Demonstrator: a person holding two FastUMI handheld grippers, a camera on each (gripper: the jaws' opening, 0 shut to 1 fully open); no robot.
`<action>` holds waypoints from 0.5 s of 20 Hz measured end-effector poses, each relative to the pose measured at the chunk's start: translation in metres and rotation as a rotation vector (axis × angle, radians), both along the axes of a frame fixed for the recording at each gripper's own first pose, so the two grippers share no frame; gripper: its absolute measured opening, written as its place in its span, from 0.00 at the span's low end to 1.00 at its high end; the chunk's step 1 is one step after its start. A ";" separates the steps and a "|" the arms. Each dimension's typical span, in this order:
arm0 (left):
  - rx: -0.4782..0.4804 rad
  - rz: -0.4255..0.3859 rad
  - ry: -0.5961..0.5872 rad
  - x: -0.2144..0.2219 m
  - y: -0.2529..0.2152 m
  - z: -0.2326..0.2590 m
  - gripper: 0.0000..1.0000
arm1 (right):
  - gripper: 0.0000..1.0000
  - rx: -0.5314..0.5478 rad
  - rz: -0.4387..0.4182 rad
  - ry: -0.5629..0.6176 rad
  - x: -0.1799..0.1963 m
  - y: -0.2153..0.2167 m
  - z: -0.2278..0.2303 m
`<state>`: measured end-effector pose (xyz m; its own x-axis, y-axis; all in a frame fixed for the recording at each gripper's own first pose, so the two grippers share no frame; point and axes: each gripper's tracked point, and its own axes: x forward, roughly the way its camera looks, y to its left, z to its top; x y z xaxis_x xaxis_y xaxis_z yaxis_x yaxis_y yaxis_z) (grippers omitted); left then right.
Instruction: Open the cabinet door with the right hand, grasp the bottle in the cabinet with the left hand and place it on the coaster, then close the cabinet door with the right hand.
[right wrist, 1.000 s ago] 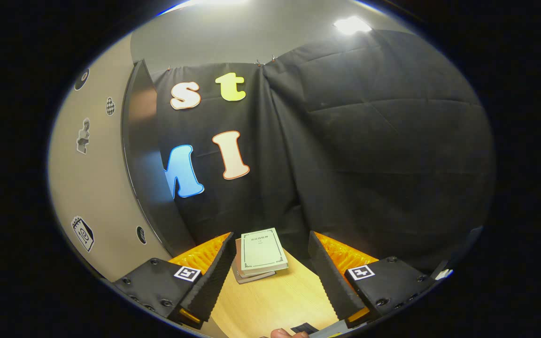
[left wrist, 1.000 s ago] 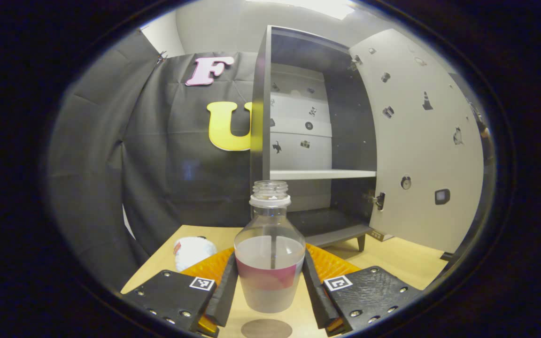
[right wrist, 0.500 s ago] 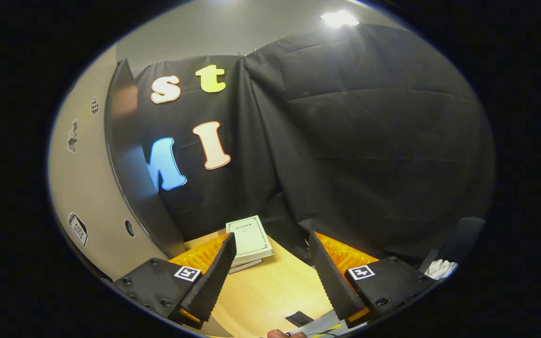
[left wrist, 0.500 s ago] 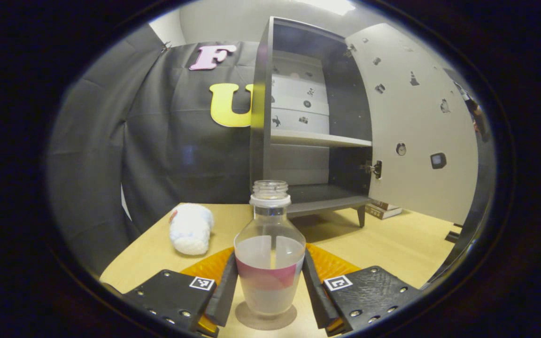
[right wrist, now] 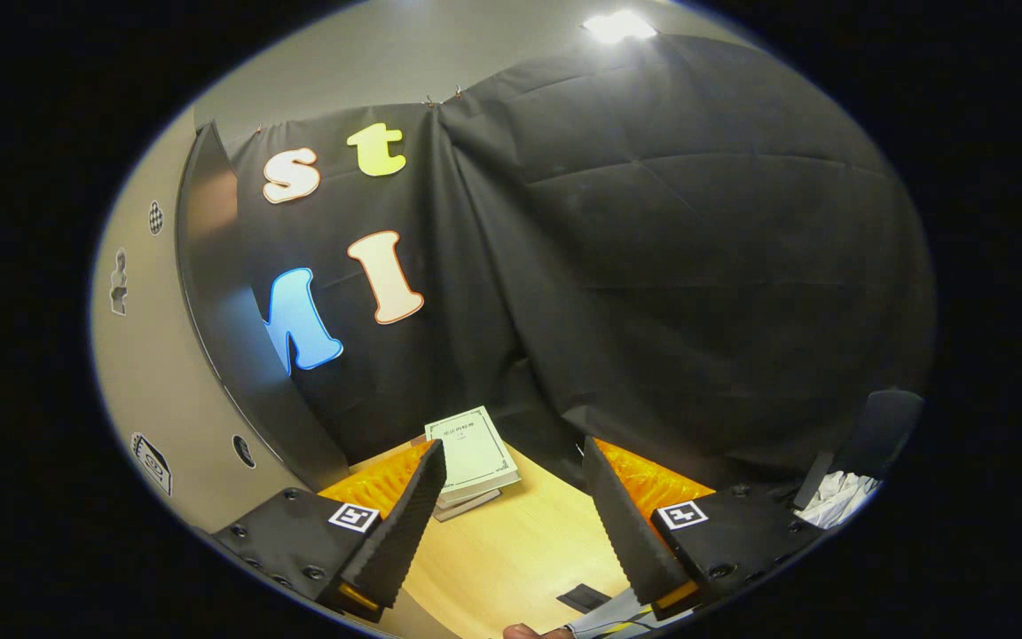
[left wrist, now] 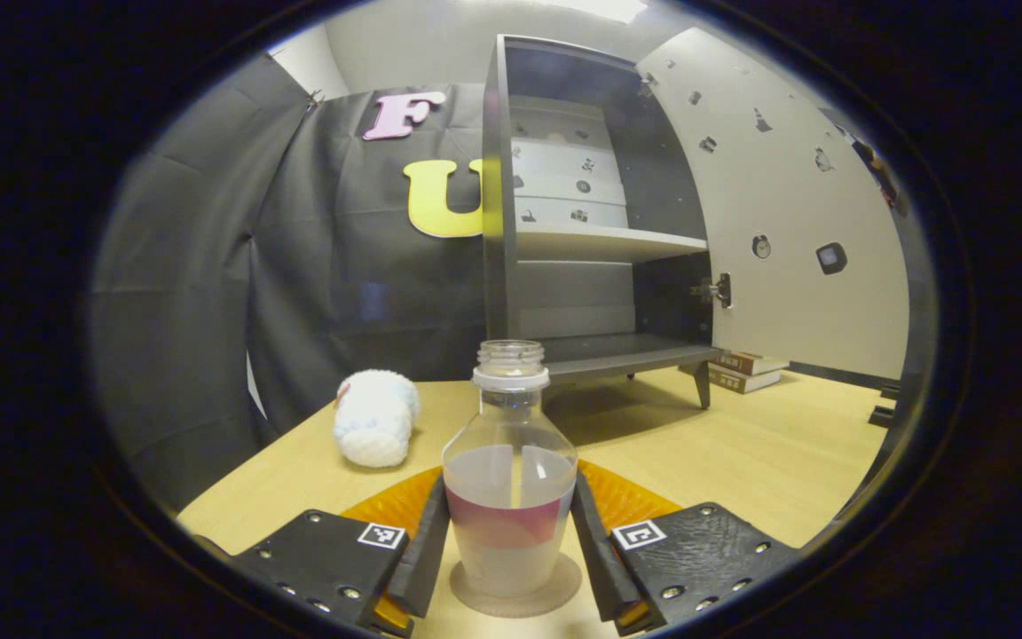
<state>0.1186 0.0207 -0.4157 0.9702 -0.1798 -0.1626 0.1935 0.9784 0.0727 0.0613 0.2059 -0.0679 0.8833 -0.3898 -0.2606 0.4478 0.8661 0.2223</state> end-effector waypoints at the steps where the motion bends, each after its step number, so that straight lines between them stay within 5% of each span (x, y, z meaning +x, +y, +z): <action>1: -0.001 0.000 -0.011 -0.004 -0.001 0.002 0.70 | 0.98 -0.015 0.008 0.004 0.002 0.003 -0.002; 10: 0.046 -0.016 0.054 -0.004 0.002 -0.002 0.75 | 0.98 -0.158 0.085 0.053 -0.007 0.025 -0.027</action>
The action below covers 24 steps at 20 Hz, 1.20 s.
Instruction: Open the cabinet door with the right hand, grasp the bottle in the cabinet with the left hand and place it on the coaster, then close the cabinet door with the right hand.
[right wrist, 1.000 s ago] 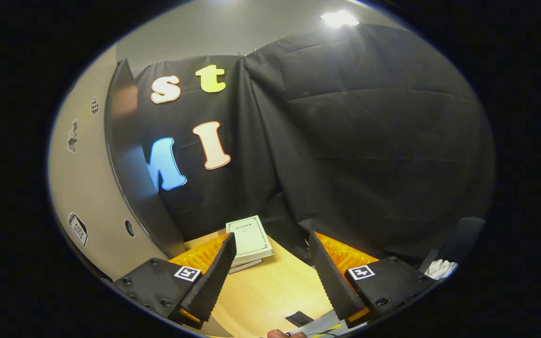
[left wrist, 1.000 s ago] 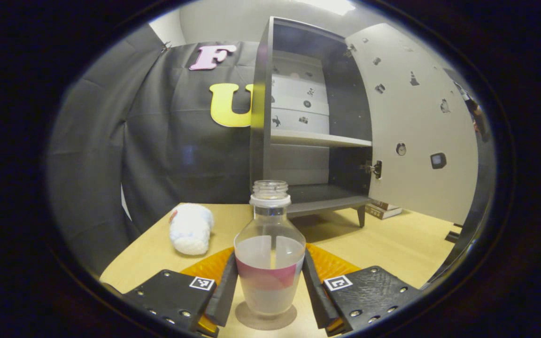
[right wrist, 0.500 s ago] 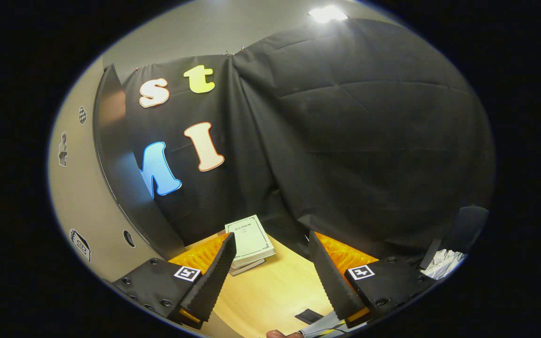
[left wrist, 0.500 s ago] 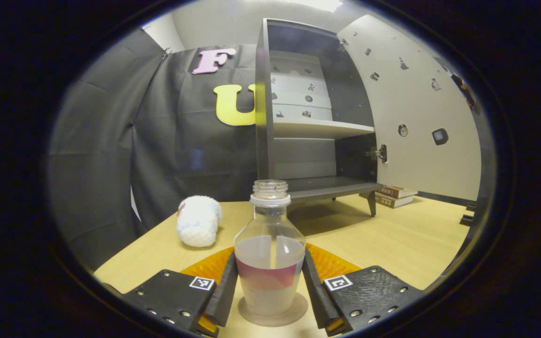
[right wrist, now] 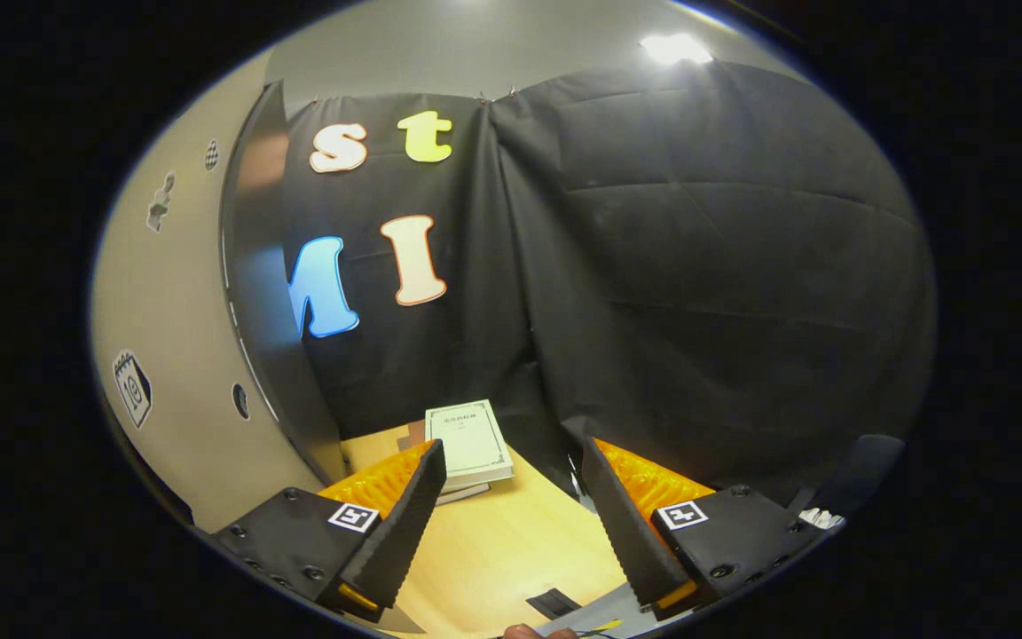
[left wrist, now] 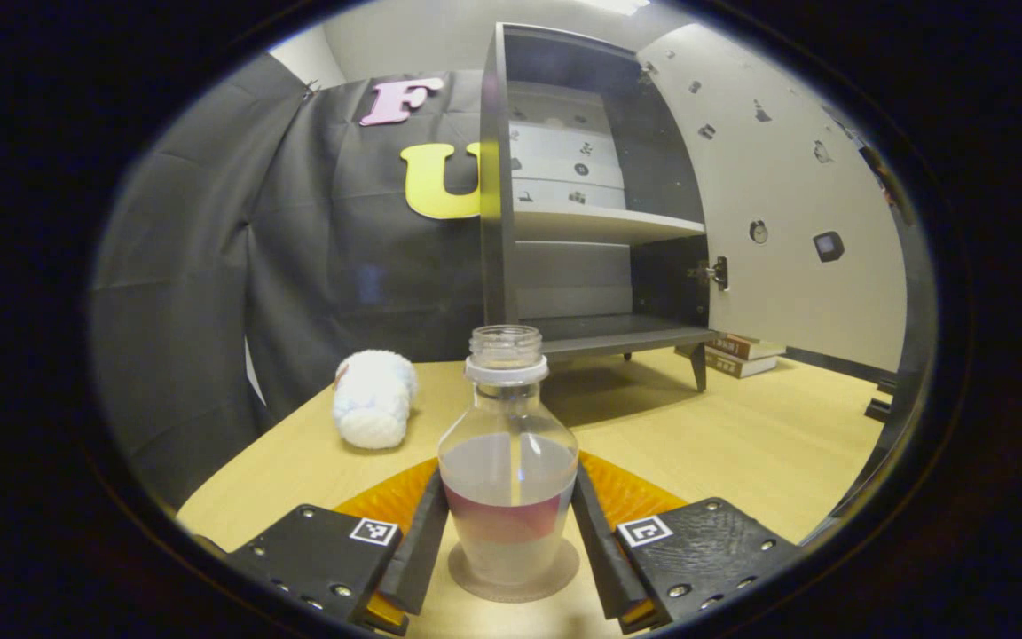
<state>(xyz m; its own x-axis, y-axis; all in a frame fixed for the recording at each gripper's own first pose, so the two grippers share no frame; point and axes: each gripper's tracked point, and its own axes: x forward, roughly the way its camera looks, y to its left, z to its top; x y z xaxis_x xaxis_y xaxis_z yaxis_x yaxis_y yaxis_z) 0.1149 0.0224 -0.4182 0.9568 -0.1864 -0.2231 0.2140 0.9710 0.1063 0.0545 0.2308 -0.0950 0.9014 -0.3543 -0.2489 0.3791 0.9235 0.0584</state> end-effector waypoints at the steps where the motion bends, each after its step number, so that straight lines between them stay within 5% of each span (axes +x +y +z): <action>1: 0.016 0.001 0.008 0.001 0.002 -0.001 0.75 | 0.98 -0.011 0.009 0.009 -0.003 0.001 -0.002; 6: 0.032 0.017 0.001 0.005 0.008 0.015 0.89 | 0.98 -0.023 0.033 0.049 -0.022 0.007 -0.021; 16: 0.085 -0.064 -0.105 -0.031 -0.020 0.122 0.87 | 0.98 0.061 -0.028 0.050 -0.061 -0.006 -0.052; 24: 0.070 0.092 -0.118 -0.050 -0.031 0.233 0.88 | 0.98 0.167 0.036 -0.041 -0.040 -0.019 -0.029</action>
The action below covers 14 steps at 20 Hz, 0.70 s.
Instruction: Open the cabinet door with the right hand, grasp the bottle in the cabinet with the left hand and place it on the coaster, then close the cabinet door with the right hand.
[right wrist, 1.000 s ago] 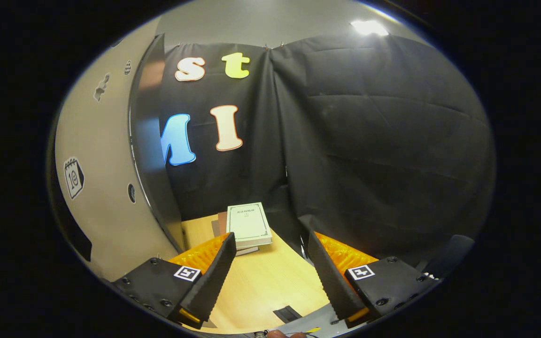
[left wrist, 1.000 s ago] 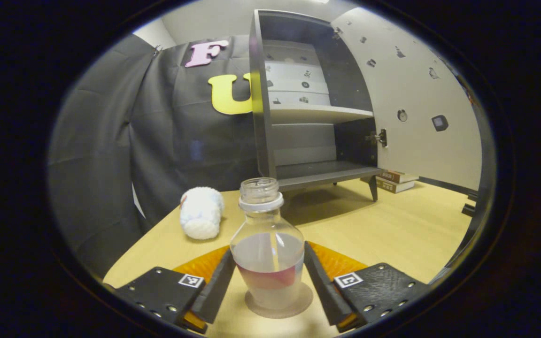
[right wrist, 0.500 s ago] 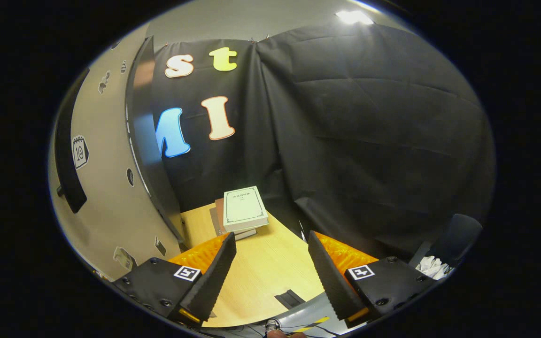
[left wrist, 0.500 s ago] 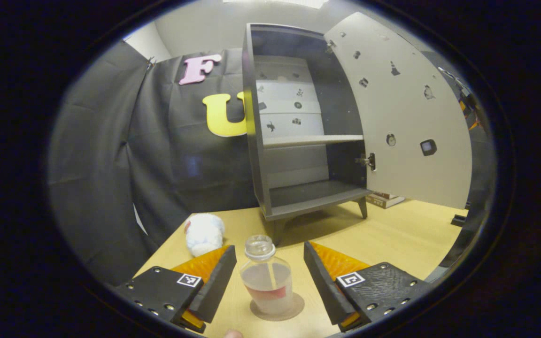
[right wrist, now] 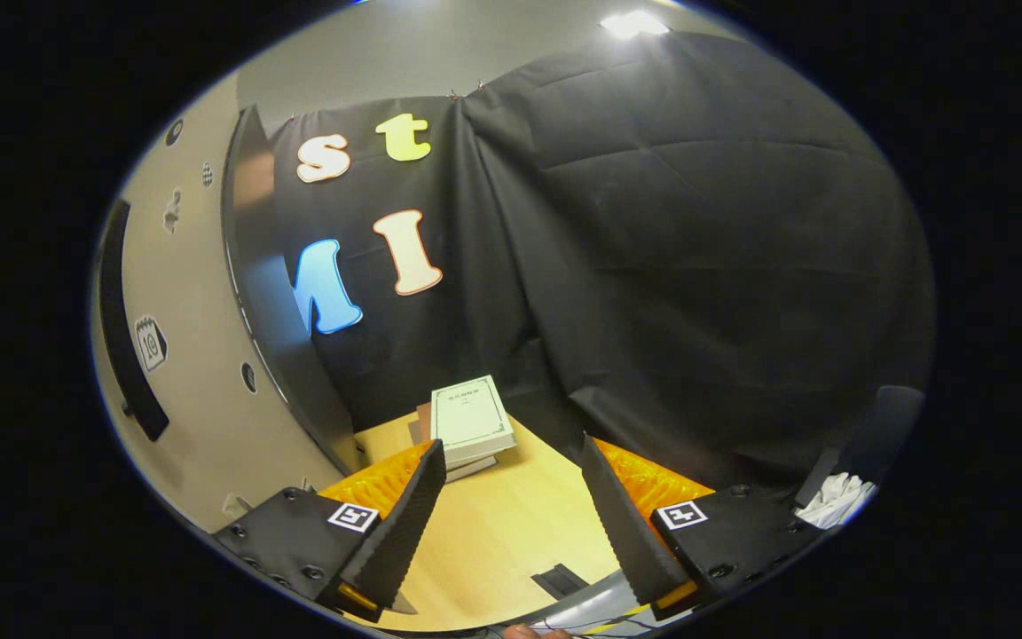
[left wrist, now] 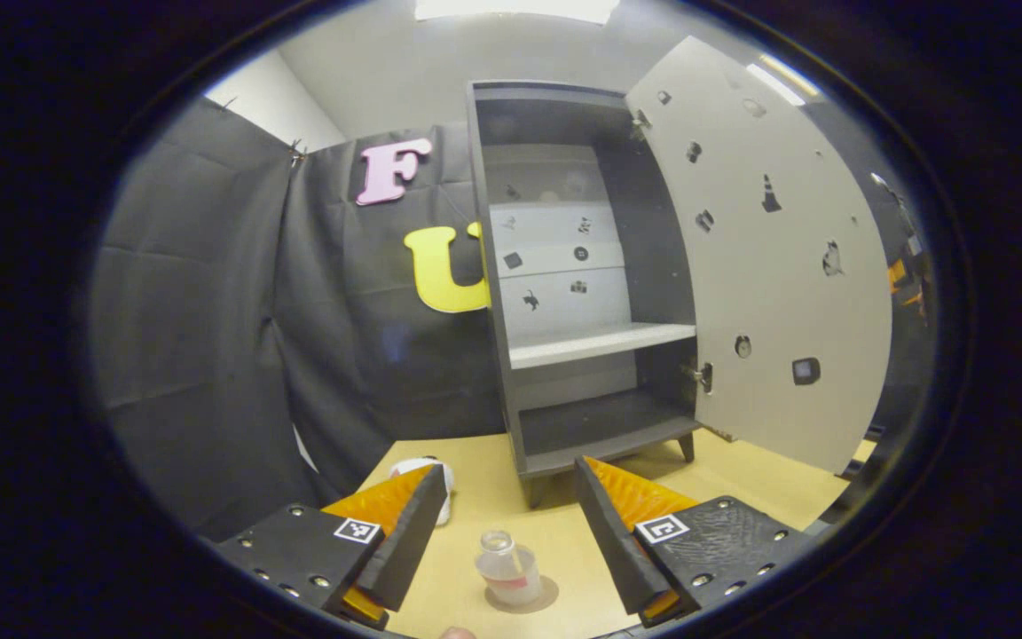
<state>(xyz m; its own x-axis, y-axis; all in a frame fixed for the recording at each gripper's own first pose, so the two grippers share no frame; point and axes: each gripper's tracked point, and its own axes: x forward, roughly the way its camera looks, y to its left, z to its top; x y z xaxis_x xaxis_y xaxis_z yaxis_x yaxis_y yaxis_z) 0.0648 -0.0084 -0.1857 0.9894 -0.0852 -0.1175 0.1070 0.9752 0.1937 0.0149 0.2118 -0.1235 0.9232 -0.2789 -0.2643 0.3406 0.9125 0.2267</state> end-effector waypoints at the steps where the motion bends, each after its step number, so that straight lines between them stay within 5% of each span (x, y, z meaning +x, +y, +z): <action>1: 0.031 0.032 0.032 -0.004 0.000 0.002 0.87 | 0.98 0.018 0.044 -0.001 0.003 0.008 0.004; 3: 0.060 0.079 0.045 -0.013 -0.009 0.020 0.91 | 0.98 -0.015 0.108 -0.032 0.007 0.011 0.025; 7: -0.058 0.048 0.061 -0.035 -0.062 0.048 0.87 | 0.98 -0.145 0.250 -0.084 0.011 0.027 0.058; 14: -0.149 0.070 0.124 -0.065 -0.101 0.094 0.89 | 0.98 -0.183 0.501 -0.182 0.011 0.074 0.111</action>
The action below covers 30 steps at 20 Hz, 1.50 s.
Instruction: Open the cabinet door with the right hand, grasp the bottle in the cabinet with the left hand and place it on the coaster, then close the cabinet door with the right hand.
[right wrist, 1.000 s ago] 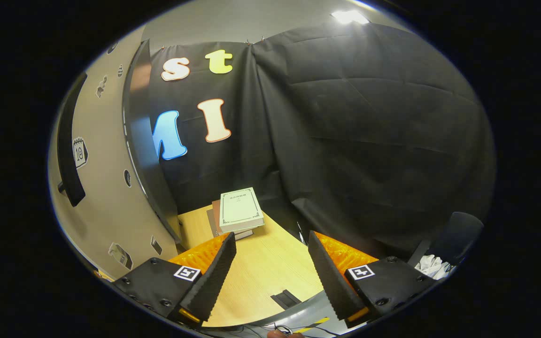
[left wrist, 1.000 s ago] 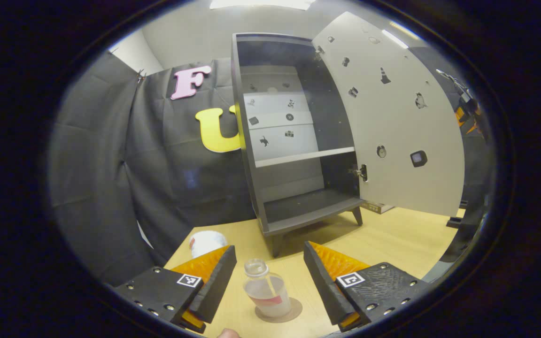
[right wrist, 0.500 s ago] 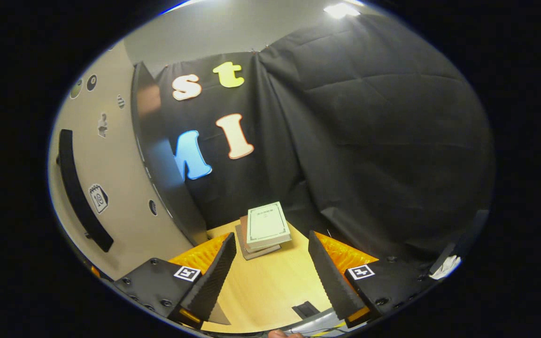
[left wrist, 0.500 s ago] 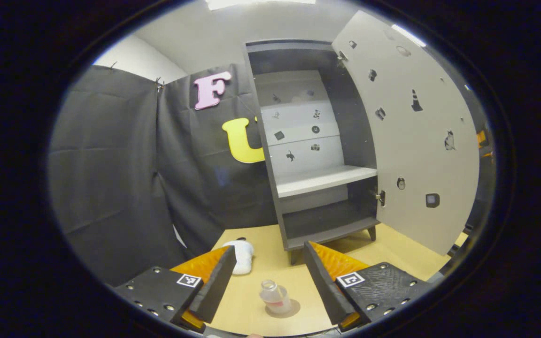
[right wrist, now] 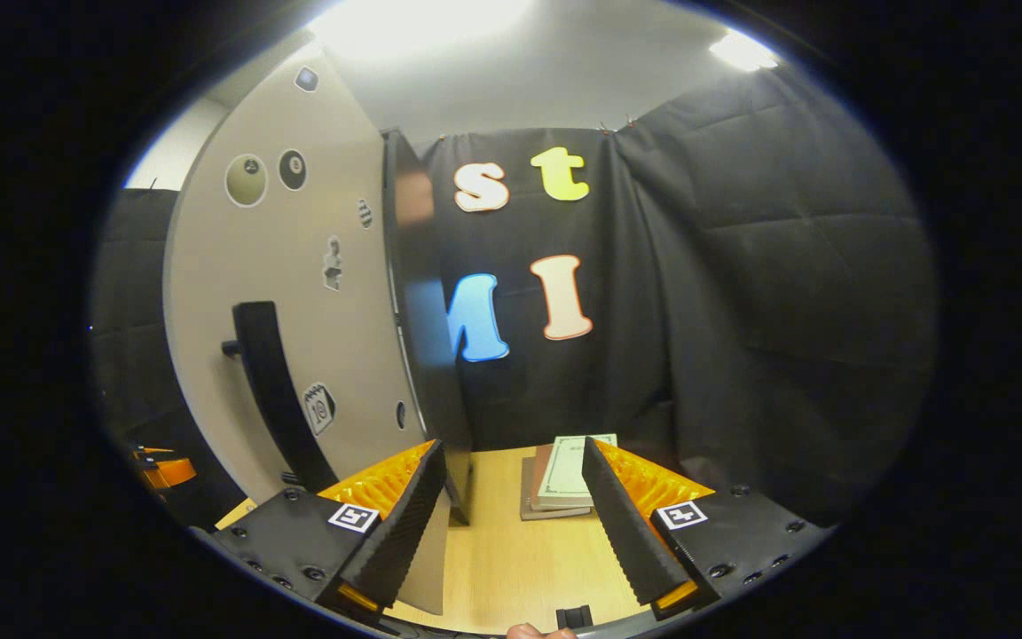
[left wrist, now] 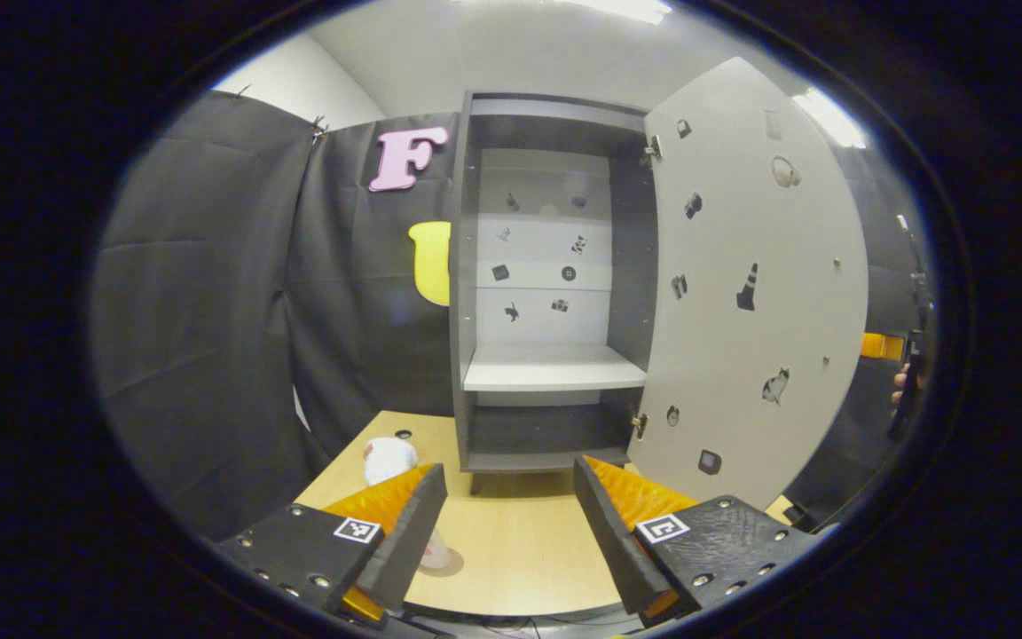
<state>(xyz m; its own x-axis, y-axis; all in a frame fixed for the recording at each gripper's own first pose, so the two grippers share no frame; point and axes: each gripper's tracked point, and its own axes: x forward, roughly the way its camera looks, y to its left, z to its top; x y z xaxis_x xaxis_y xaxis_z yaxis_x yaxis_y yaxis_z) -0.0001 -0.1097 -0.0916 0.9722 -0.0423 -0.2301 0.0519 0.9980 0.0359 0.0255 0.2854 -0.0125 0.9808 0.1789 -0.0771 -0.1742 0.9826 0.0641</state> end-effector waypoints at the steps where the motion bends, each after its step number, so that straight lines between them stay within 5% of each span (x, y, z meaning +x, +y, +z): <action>1: 0.000 0.013 -0.001 -0.001 0.000 0.005 0.87 | 0.98 -0.002 0.026 -0.007 0.000 0.006 0.006; 8: -0.048 0.096 -0.022 -0.002 0.032 0.022 0.87 | 0.98 -0.024 0.123 -0.013 -0.005 0.044 0.026; 13: 0.013 0.116 -0.019 0.015 0.073 0.003 0.87 | 0.91 -0.132 0.090 -0.038 -0.009 0.052 0.048; 17: -0.002 0.071 -0.012 0.030 0.100 0.000 0.87 | 0.95 -0.060 0.033 -0.013 -0.019 0.072 0.041; 30: 0.002 0.098 -0.068 0.074 0.207 0.007 0.87 | 0.96 -0.059 0.220 -0.028 -0.028 0.245 0.023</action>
<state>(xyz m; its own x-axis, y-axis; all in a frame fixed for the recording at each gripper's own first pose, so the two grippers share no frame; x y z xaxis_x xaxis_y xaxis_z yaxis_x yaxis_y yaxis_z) 0.0736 0.0969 -0.0847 0.9850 0.0540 -0.1638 -0.0485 0.9981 0.0376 -0.0029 0.5304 0.0107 0.9205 0.3849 -0.0674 -0.3858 0.9226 -0.0006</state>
